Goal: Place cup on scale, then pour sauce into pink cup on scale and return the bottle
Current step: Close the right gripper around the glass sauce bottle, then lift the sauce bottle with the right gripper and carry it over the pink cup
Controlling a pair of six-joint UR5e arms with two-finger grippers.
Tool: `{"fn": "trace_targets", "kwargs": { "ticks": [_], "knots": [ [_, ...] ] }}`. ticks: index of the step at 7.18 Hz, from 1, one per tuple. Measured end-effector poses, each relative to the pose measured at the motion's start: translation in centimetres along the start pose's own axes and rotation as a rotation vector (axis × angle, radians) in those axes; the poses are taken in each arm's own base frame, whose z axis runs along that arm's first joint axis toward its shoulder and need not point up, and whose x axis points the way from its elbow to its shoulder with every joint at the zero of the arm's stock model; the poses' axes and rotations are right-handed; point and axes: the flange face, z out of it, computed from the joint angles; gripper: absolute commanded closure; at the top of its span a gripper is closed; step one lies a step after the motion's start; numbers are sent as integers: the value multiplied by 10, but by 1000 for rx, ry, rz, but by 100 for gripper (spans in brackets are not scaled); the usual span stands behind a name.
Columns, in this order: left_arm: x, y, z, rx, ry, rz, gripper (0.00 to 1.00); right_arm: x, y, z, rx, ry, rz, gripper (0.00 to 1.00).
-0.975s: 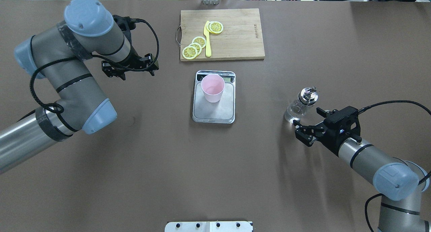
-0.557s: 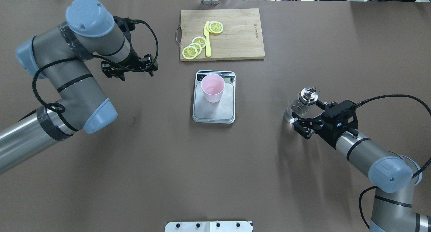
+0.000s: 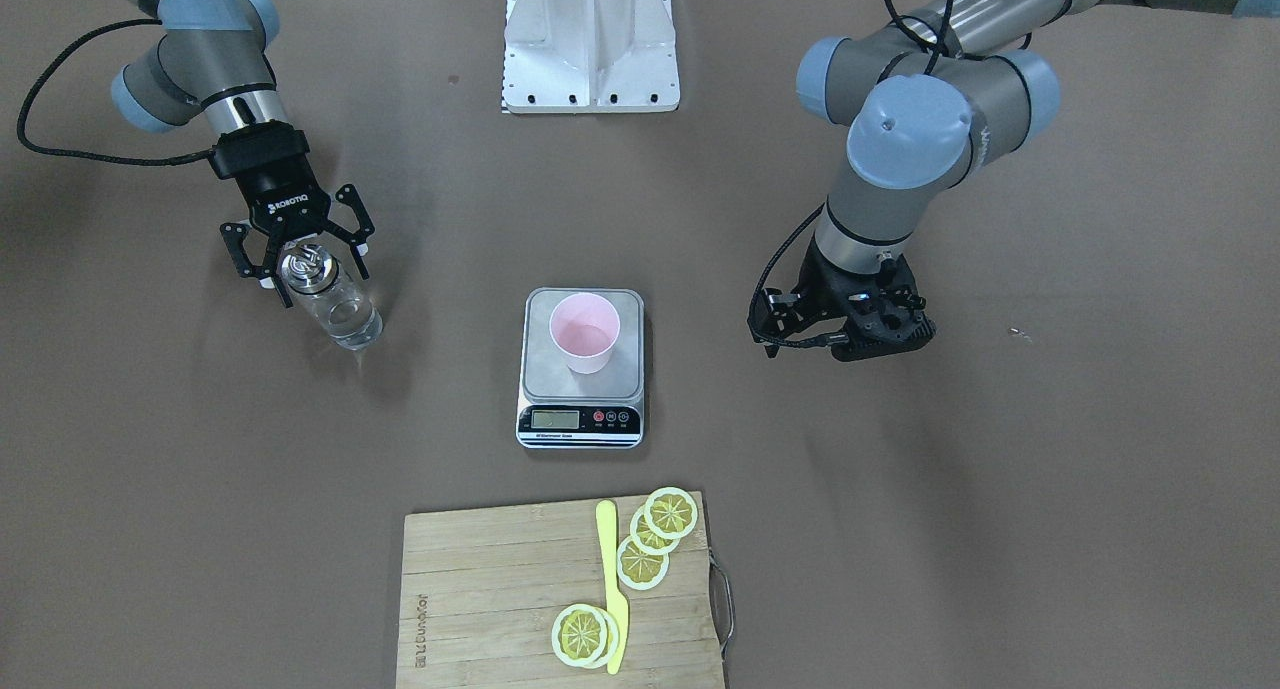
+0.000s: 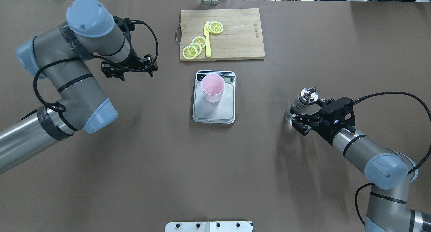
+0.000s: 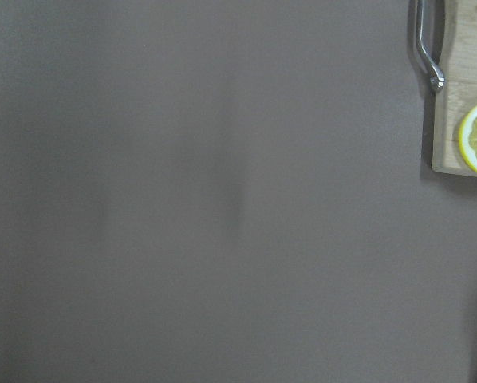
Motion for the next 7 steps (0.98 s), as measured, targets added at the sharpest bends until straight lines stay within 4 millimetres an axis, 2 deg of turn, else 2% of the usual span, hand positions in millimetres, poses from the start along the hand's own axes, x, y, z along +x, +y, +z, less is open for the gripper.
{"fn": "trace_targets", "kwargs": {
  "ticks": [2,3,4,5,7],
  "knots": [
    [0,0,1,0,-1,-1,1,0,-1,7,3,6,6,15],
    [-1,0,1,-1,-3,-1,1,1,-1,8,5,8,9,40],
    [-1,-1,2,-1,-4,-2,1,1,-2,9,7,9,12,81],
    [-1,-1,2,-2,-4,-2,1,0,-4,10,9,7,15,100],
    [-1,-1,2,-1,-5,-3,1,-4,-9,14,15,5,10,100]
  ]
}}
